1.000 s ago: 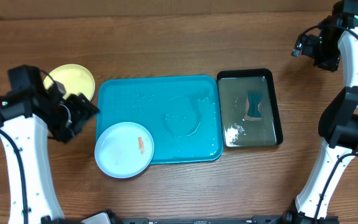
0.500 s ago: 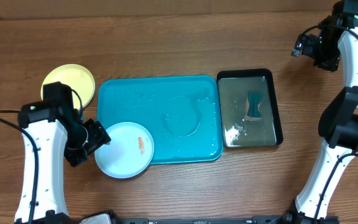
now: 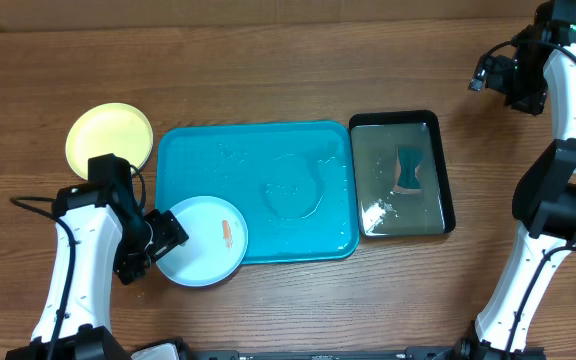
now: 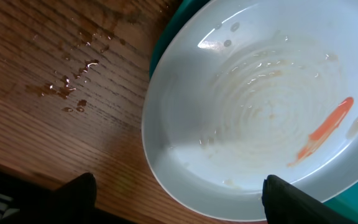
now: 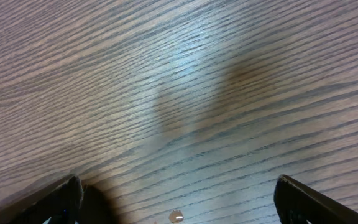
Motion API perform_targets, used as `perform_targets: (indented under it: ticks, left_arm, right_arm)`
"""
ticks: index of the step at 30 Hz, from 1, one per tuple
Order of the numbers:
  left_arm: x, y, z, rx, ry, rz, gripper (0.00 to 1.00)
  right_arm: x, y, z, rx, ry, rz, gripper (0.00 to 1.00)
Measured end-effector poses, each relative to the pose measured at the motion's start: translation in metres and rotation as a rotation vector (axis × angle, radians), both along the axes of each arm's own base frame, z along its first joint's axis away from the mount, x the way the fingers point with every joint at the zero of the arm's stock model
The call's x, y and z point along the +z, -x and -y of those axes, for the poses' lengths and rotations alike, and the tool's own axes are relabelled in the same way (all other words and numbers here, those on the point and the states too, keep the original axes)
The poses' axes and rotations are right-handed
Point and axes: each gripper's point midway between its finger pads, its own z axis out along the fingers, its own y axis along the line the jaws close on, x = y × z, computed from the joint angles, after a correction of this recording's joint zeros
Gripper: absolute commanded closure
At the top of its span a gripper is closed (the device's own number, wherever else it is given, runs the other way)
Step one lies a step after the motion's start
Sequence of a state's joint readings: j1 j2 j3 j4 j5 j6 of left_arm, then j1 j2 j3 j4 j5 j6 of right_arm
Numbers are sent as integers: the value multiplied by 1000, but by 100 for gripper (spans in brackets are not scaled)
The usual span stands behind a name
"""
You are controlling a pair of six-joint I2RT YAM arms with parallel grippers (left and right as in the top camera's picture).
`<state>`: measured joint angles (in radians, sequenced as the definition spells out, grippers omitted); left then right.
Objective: Clean dirty plates on tray and stack at the side
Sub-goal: 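Move left gripper to the light-blue plate rim on the tray, then grip light-blue plate rim and slide it rightward to tray center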
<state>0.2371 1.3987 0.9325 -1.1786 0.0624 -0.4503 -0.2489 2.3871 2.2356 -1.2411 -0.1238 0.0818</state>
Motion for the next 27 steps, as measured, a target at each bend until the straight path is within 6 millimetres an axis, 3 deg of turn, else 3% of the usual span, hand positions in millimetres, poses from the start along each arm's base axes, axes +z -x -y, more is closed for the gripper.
perform_targets:
  ticks: [3,8,16,21,27]
  left_arm:
    - [-5,-1,-1,9,-4,9,13]
    - [-6,-5,-5,25,-31,24,36]
    - [-7,-13,-13,46,-73,54,52]
    - [-7,-14,-14,47,-78,58,70]
    - [-10,-14,-15,46,-78,43,73]
  right_arm:
    - [0,0,0,0,0,0,0]
    - [0,0,0,0,0,0,0]
    - [0,0,0,0,0,1,0]
    - [0,0,0,0,0,1,0]
    - [0,0,0,0,1,1,0]
